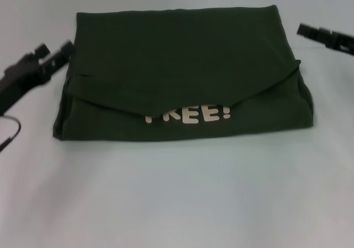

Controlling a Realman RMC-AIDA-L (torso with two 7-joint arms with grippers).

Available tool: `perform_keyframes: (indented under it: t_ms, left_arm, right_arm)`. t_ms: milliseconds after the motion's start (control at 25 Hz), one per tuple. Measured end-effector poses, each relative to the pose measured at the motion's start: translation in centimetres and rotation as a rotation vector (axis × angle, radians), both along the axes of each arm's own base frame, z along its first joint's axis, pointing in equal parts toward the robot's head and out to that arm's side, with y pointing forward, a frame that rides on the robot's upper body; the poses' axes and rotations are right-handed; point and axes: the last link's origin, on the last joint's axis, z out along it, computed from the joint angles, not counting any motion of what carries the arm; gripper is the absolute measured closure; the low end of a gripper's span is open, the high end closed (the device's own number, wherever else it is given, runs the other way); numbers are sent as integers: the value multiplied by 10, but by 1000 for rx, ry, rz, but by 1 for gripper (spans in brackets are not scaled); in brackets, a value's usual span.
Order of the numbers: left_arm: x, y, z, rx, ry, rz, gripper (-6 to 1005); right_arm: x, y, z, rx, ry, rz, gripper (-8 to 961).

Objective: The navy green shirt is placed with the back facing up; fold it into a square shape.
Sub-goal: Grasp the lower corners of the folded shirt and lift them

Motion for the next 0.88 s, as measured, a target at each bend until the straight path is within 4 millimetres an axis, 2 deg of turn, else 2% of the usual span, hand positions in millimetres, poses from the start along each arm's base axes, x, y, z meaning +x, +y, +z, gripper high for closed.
perform_keyframes:
  t_ms: [120, 400, 560, 880]
  left_arm:
    - [-6, -12, -3, -35, 60, -22, 82]
    - [-28, -31, -17, -96, 281, -32, 74]
    - [-38, -33, -22, -103, 384, -14, 74]
    - [-53, -22, -34, -134, 522, 76, 75]
  right_arm:
    - [7, -15, 8, -69, 44, -4, 159]
    - [20, -41, 6, -150, 132, -30, 170]
    - [23, -45, 1, -147, 149, -43, 171]
    - [23, -44, -4, -132, 163, -62, 174]
